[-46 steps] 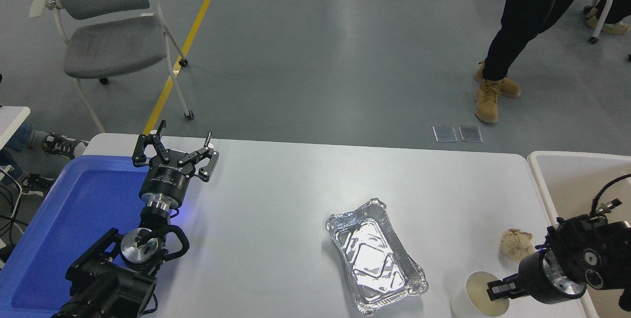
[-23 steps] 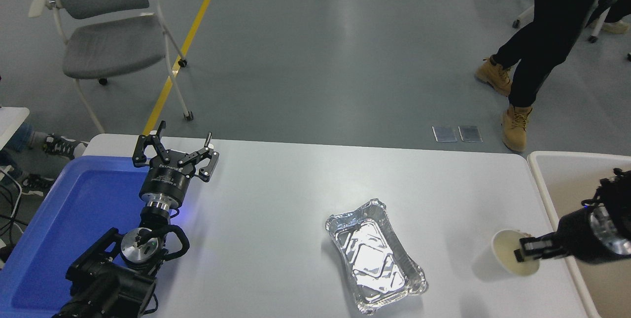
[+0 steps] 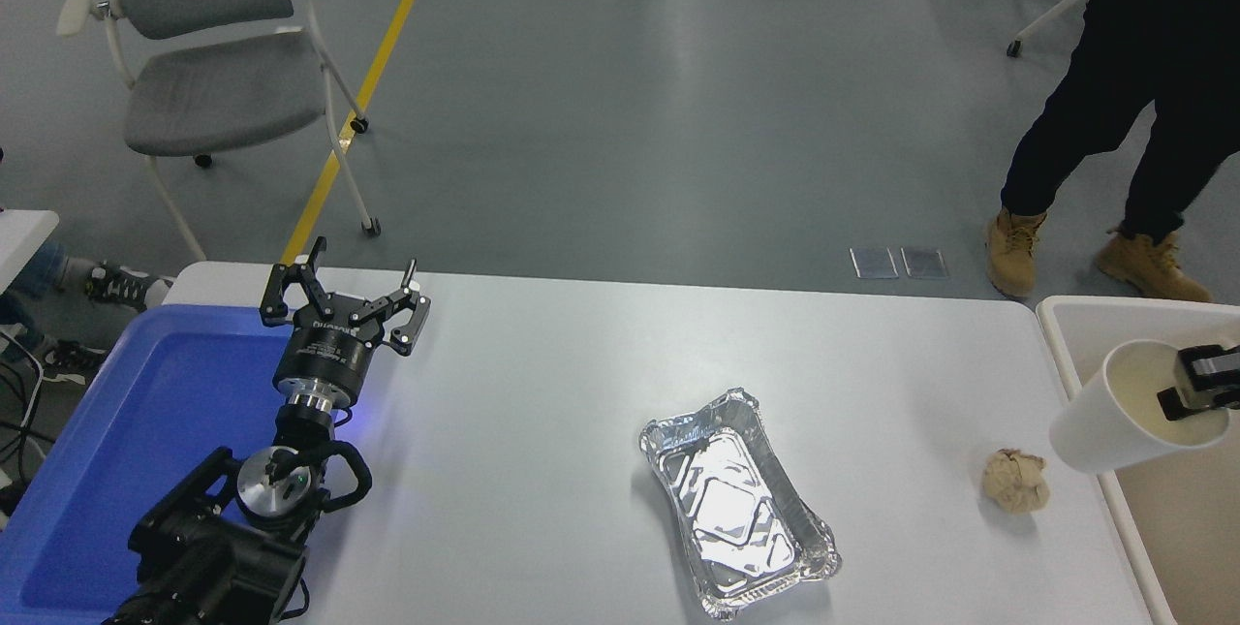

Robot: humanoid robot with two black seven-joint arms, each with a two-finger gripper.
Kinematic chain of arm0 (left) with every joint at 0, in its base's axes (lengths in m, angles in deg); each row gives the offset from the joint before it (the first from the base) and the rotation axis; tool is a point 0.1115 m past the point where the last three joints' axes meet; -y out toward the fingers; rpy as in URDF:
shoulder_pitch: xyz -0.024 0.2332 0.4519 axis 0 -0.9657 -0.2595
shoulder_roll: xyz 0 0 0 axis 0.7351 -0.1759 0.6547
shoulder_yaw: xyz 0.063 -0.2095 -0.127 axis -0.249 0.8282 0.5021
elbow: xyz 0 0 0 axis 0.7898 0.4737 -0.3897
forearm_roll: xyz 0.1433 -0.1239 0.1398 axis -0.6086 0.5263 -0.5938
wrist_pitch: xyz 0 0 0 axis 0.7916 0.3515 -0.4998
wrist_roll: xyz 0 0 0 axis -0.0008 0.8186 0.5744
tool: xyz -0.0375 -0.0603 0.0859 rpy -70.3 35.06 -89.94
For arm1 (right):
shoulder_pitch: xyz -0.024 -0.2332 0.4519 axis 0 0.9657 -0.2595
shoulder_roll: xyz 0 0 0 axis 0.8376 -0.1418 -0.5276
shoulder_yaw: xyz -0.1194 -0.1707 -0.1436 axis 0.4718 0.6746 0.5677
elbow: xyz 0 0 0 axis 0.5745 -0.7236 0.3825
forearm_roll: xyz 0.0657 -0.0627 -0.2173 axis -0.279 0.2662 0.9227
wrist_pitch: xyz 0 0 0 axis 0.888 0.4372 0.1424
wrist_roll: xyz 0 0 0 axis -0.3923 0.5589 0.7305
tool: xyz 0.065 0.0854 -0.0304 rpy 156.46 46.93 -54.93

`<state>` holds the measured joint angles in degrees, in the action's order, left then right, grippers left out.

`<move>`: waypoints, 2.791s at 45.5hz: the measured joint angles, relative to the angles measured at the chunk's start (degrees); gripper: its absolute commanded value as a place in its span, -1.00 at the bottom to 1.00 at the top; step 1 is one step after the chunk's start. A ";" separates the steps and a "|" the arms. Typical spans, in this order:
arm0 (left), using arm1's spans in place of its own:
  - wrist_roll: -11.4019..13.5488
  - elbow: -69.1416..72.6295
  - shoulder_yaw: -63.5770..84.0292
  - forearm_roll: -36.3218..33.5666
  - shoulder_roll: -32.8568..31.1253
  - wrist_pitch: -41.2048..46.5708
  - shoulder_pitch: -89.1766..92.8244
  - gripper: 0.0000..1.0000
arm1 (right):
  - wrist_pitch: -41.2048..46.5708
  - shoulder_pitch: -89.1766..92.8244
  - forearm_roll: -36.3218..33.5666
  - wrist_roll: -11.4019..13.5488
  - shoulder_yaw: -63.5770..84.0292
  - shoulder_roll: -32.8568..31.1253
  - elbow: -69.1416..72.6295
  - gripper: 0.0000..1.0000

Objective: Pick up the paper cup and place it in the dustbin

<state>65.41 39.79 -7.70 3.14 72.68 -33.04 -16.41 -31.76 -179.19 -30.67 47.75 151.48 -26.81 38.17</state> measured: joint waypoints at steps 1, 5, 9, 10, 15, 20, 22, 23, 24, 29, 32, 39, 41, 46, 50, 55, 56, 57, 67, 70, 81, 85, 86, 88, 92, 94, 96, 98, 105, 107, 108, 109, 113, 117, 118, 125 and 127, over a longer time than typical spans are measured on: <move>0.00 0.00 0.00 -0.01 0.00 0.00 0.00 0.98 | -0.39 -0.27 -0.90 -0.04 0.22 -0.07 -0.78 -1.00; 0.00 0.00 0.00 0.00 -0.01 0.00 0.00 0.98 | -1.81 -0.86 -5.41 -0.10 0.98 -0.31 -4.74 -1.00; 0.00 0.01 0.00 0.00 -0.01 0.00 0.00 0.98 | -2.98 -0.81 -11.03 -0.11 1.75 -0.61 -9.78 -1.00; 0.00 0.01 0.00 0.00 0.00 0.00 0.00 0.98 | -3.19 -0.65 -12.03 -0.11 1.88 -0.70 -10.75 -1.00; 0.00 0.01 -0.01 -0.01 0.00 0.00 0.00 0.98 | -5.68 1.26 -18.62 -0.08 2.41 -1.54 -16.20 -1.00; 0.00 0.01 -0.03 0.00 0.00 0.00 0.00 0.98 | -9.79 4.69 -23.47 0.03 2.25 -2.72 -19.68 -1.00; 0.00 0.01 -0.04 -0.01 0.00 0.00 0.00 0.98 | -12.56 6.98 -25.58 0.09 1.50 -3.50 -20.84 -1.00; 0.00 0.01 -0.04 0.00 0.00 0.00 0.00 0.98 | -13.60 7.93 -26.30 0.10 1.12 -3.84 -21.24 -1.00; 0.00 0.01 -0.04 0.00 0.00 0.00 0.00 0.98 | -14.74 8.99 -27.04 0.14 0.68 -4.22 -21.61 -1.00; 0.00 0.00 -0.04 0.00 0.00 0.00 0.00 0.98 | -22.10 16.75 -31.29 0.27 -3.67 -6.21 -23.28 -1.00; 0.00 0.00 -0.03 0.00 0.00 0.00 0.00 0.98 | -26.70 22.56 -33.33 0.31 -7.79 -6.98 -23.99 -1.00; 0.00 0.00 -0.03 0.00 0.00 0.00 0.00 0.98 | -35.76 38.04 -36.17 0.37 -20.71 -7.43 -25.45 -1.00; 0.00 0.00 -0.02 0.00 0.00 0.00 0.00 0.98 | -37.56 42.27 -36.62 0.38 -24.26 -7.16 -26.10 -1.00; 0.00 0.00 -0.01 0.00 0.00 0.00 0.00 0.98 | -42.29 55.88 -37.60 0.40 -35.83 -4.62 -30.20 -1.00; 0.00 0.00 -0.01 0.00 0.00 0.00 0.00 0.98 | -44.39 66.34 -38.02 0.41 -44.65 -1.45 -35.34 -1.00; 0.00 0.00 -0.03 0.00 0.01 0.00 0.00 0.98 | -45.76 79.03 -38.33 0.42 -55.57 4.29 -45.31 -1.00; 0.00 0.00 -0.03 -0.01 0.00 0.00 0.00 0.98 | -45.87 80.88 -38.37 0.42 -57.14 5.37 -47.33 -1.00; 0.00 0.00 -0.04 0.00 0.00 0.00 0.00 0.98 | -45.93 83.30 -38.42 0.42 -59.18 6.96 -50.00 -1.00; 0.02 0.00 -0.07 0.01 -0.01 0.00 0.00 0.98 | -44.52 97.22 -38.83 0.44 -72.86 19.94 -73.48 -1.00; 0.00 0.00 -0.07 0.00 0.00 0.00 0.00 0.98 | -44.18 100.71 -39.21 0.66 -78.16 23.18 -79.51 -1.00; 0.00 0.00 -0.04 0.00 0.00 0.00 0.00 0.98 | -43.85 108.07 -41.69 2.31 -91.56 28.91 -87.34 -1.00; 0.00 0.00 -0.03 0.00 0.00 0.00 0.00 0.98 | -43.83 110.42 -42.65 2.68 -95.40 30.42 -88.78 -1.00; 0.00 0.00 -0.03 0.00 0.00 0.00 0.00 0.98 | -43.80 110.93 -42.85 2.74 -96.10 30.72 -88.99 -1.00; 0.00 0.00 -0.02 0.00 0.00 0.00 0.00 0.98 | -43.76 112.18 -43.24 2.85 -97.64 31.42 -89.42 -1.00; 0.00 0.00 -0.01 0.02 0.00 0.00 0.00 0.98 | -43.73 114.17 -43.87 3.00 -99.92 32.47 -90.11 -1.00; 0.00 0.00 -0.01 0.05 0.00 0.00 0.00 0.98 | -43.72 114.88 -44.07 3.04 -100.73 32.81 -90.32 -1.00; 0.00 0.00 -0.01 0.05 0.00 0.00 0.00 0.98 | -43.72 115.56 -44.26 3.09 -101.73 33.15 -90.57 -0.53; 0.00 0.00 -0.01 0.06 0.00 0.00 0.00 0.98 | -43.72 116.03 -44.40 3.14 -102.36 33.40 -90.70 0.30; 0.00 0.00 -0.01 0.06 0.00 0.00 0.00 0.98 | -43.79 117.11 -44.85 3.23 -104.92 33.84 -91.07 1.00; 0.00 0.00 -0.01 0.07 0.00 0.00 0.00 0.98 | -43.83 117.30 -44.95 3.25 -105.47 33.89 -91.18 1.00; 0.00 0.00 -0.01 0.07 0.00 0.00 0.00 0.98 | -43.83 117.35 -44.99 3.26 -105.68 33.92 -91.19 1.00; 0.00 0.00 -0.01 0.07 0.00 0.00 0.00 0.98 | -43.83 117.38 -45.05 3.26 -105.97 33.94 -91.20 1.00; 0.01 0.02 -0.01 0.08 0.00 0.00 0.00 0.98 | -43.80 117.45 -45.17 3.29 -106.64 34.00 -91.28 1.00; 0.01 0.04 -0.01 0.08 0.00 0.00 0.00 0.98 | -43.59 117.44 -45.23 3.31 -107.10 34.01 -91.28 1.00; 0.01 0.04 -0.01 0.08 0.00 0.00 0.00 0.98 | -43.54 117.42 -45.25 3.32 -107.18 34.01 -91.28 1.00; 0.05 0.04 -0.01 0.09 0.00 0.00 0.00 0.98 | -43.21 116.53 -45.21 3.38 -107.05 33.96 -91.28 1.00; 0.06 0.04 -0.01 0.09 0.00 0.00 0.00 0.98 | -43.10 116.16 -45.03 3.42 -106.82 33.83 -91.24 1.00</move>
<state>65.47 39.83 -7.71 3.23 72.67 -33.05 -16.40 -74.86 -63.03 -75.70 51.17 44.66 7.02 -53.07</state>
